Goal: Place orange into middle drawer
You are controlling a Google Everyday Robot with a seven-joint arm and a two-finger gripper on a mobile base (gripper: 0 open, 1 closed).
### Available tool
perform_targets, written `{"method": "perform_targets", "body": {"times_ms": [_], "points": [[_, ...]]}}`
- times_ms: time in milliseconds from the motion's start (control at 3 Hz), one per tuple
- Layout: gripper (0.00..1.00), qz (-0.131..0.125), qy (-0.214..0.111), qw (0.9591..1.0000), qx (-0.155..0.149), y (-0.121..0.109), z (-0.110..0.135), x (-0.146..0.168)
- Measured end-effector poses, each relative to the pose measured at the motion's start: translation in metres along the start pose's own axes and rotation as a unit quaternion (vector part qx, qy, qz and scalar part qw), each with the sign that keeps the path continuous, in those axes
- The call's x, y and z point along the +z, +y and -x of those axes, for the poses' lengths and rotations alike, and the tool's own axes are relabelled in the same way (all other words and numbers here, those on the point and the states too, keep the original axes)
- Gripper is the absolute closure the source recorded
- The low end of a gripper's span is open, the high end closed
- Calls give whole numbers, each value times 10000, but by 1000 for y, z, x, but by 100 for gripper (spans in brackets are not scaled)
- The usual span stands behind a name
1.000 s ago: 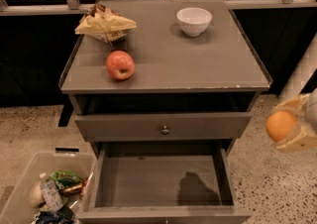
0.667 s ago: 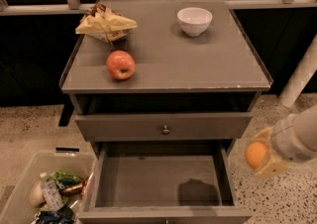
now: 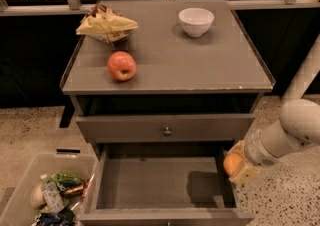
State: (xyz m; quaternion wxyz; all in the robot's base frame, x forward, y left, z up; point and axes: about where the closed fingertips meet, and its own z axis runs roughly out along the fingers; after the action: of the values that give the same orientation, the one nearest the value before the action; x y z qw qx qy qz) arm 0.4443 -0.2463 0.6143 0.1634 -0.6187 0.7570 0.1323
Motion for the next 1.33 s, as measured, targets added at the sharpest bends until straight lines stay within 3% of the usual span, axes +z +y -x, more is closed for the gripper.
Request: {"method": "perform_targets", "body": {"times_ms": [667, 1000, 1333], "points": [[100, 82, 79, 9999, 7, 2, -4, 12], [100, 361, 546, 9979, 16, 21, -17, 49], [100, 581, 740, 9948, 395, 64, -35, 92]]}}
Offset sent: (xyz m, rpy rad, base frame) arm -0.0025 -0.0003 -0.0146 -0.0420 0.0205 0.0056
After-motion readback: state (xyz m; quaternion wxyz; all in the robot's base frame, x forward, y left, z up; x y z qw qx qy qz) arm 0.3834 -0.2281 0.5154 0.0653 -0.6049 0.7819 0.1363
